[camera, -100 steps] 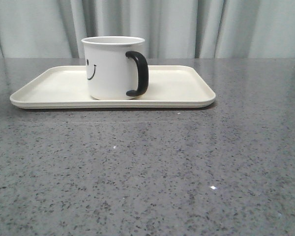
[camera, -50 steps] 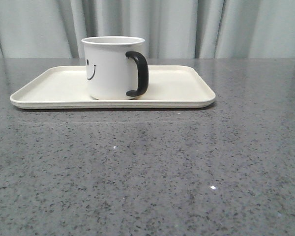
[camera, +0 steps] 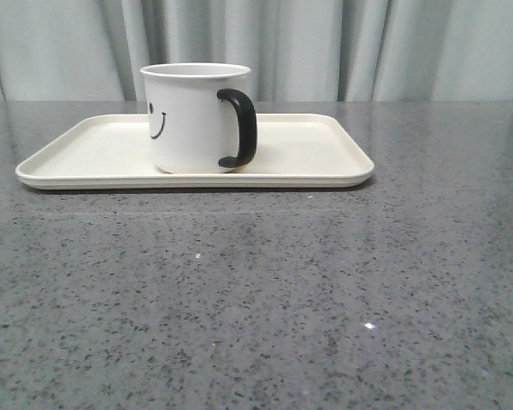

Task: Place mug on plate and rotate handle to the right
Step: 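Raise the left gripper away from the mug, then move the right gripper over the mug and lower it into the rim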

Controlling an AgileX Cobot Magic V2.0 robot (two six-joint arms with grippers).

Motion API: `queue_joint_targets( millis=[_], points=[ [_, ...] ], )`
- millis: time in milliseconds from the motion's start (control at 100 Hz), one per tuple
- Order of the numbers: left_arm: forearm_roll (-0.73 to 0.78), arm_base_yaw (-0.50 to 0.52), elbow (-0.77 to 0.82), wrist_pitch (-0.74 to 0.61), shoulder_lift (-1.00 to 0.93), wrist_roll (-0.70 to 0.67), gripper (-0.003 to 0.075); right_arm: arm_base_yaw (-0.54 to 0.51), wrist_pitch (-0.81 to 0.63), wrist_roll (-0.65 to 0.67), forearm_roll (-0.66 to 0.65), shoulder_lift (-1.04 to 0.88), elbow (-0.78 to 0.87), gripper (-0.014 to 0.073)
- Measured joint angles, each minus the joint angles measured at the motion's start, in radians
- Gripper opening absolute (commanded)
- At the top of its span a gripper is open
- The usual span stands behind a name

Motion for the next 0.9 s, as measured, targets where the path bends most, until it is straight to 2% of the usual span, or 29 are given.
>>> queue_joint_targets(
  millis=[190, 330, 640, 900],
  points=[
    [0.0, 0.0, 0.0, -0.013, 0.0, 0.0, 0.0494, 0.16, -0.002, -0.004, 0.002, 0.232, -0.132, 0.0657],
    [0.0, 0.0, 0.0, -0.016, 0.0, 0.0, 0.0494, 0.23, 0.01, -0.004, 0.006, 0.41, -0.273, 0.0657],
    [0.0, 0.0, 0.0, -0.016, 0.0, 0.0, 0.0494, 0.25, 0.19, 0.027, 0.006, 0.738, -0.597, 0.0657],
    [0.0, 0.0, 0.0, -0.016, 0.0, 0.0, 0.0494, 0.25, 0.26, 0.051, 0.006, 0.884, -0.731, 0.0657]
  ],
)
